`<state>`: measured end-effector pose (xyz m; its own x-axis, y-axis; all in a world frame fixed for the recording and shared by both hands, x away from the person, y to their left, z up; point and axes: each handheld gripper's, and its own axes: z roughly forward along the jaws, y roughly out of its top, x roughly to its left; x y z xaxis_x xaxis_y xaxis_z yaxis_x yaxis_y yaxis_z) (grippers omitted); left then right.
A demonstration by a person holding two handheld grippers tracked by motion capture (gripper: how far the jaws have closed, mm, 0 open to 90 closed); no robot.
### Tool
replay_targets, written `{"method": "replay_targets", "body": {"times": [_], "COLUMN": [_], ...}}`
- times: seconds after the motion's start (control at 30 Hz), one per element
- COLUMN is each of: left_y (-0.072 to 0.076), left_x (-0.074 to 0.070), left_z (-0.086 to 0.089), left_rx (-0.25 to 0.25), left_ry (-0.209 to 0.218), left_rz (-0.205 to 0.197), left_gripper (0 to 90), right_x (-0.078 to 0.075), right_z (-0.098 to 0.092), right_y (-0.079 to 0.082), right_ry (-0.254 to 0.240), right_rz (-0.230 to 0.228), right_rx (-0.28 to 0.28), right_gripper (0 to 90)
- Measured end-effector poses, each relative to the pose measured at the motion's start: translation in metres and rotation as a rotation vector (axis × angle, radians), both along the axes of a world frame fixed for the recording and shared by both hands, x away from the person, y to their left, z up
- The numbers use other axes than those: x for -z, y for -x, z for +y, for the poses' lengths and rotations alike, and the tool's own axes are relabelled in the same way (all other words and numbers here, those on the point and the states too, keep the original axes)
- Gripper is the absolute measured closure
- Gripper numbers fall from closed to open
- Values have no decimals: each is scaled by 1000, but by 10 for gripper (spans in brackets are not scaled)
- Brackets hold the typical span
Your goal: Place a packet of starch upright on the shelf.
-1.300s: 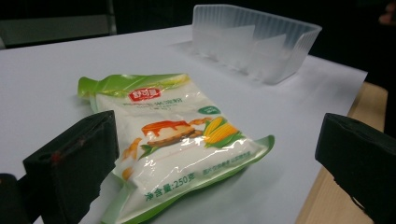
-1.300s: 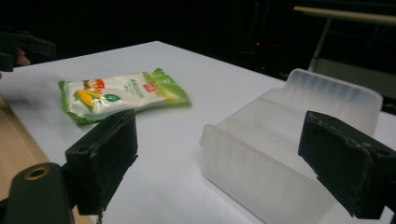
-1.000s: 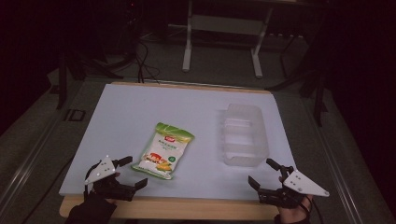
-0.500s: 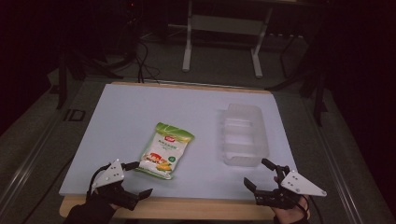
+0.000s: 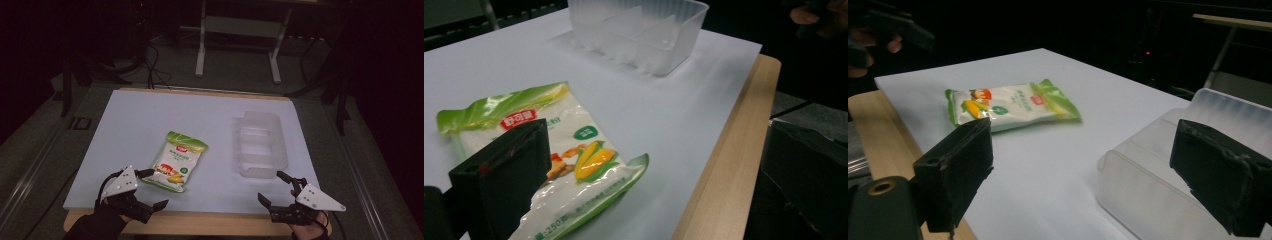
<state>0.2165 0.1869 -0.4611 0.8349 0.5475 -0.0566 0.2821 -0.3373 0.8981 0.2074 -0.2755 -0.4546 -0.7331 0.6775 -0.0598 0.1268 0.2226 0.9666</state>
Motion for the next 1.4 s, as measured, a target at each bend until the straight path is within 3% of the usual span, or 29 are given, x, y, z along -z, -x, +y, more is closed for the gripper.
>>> {"method": "replay_targets", "body": {"times": [0.13, 0.27, 0.43, 0.73, 1.07, 1.4], "left_y": [-9, -19, -35, -70, -110, -147], "left_x": [-1, -3, -8, -15, -8, 11], "left_z": [0, 0, -2, -1, 2, 1], "left_rx": [-7, -24, -54, -124, -180, -232], "left_ry": [-2, 0, -30, -56, -54, -74], "left_rz": [51, 74, 112, 113, 157, 221], "left_gripper": [17, 16, 16, 16, 17, 57], "right_x": [0, -1, -1, 0, 1, 3], "right_z": [1, 0, -1, 0, 1, 1], "right_y": [-1, 0, 0, 0, 0, -1], "right_ry": [22, 16, 7, 5, 6, 4], "right_rz": [-2, -16, -11, -22, -9, 3], "right_rx": [5, 15, 22, 29, 25, 15], "right_gripper": [100, 100, 101, 103, 104, 105]}}
